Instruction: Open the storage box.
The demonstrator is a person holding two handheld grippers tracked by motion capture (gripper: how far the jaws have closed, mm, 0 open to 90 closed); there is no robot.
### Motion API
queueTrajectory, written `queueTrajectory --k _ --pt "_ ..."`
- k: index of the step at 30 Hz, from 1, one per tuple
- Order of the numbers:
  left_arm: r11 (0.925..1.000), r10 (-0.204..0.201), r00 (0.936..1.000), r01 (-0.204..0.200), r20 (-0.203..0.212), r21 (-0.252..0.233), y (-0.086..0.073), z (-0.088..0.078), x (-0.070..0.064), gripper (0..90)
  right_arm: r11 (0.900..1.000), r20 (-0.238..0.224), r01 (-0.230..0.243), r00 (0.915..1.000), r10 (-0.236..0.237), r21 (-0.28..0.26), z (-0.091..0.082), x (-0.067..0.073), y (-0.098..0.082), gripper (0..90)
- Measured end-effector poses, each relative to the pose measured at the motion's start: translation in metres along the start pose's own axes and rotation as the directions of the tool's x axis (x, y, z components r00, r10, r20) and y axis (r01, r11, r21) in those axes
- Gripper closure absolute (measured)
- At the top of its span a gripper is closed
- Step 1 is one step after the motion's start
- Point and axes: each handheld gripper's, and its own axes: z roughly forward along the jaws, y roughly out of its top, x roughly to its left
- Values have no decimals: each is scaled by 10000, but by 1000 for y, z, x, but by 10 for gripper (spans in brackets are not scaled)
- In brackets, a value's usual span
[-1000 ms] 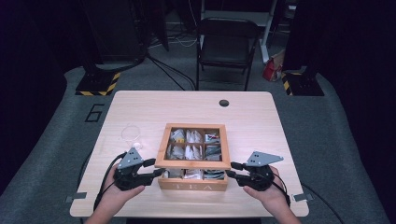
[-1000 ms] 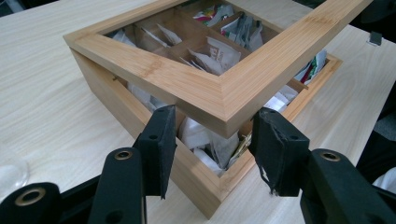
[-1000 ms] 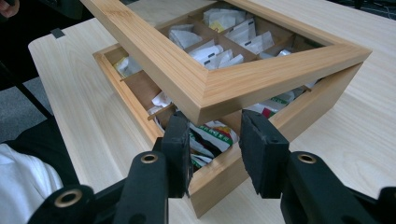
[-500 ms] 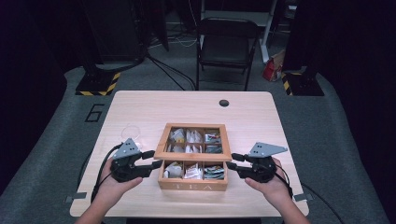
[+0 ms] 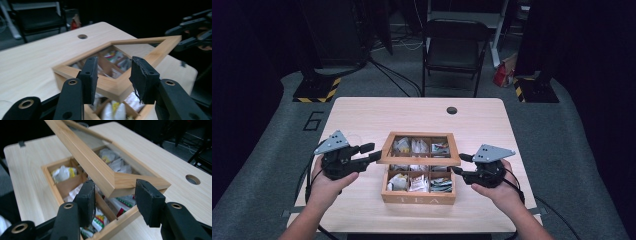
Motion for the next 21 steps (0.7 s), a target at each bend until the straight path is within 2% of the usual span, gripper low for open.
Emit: queueTrajectory --k 1,6,10,12,16,21 --pt "10000 -55 10000 55 -8 -59 1 -1 1 560 9997 41 -209 9998 210 -84 -1 -1 1 515" --pt "9999 -157 9997 157 -192 -27 3 -6 8 555 9994 121 -236 9996 239 -246 -2 -6 7 539" --pt "9997 -121 9993 129 -363 214 2 -6 14 545 9990 67 -395 9992 397 -227 -2 -12 15 551" --pt "9991 32 9991 -14 -411 434 0 -6 15 539 9981 32 -545 9985 546 -281 -3 -15 18 558" --pt "9971 173 9986 -135 -497 745 -5 1 18 528 9959 -90 -782 9969 779 -444 -3 -23 24 579" --pt "9931 391 9981 -336 -469 1121 -4 19 23 514 9886 -299 -1382 9902 1366 -605 -3 -33 30 593"
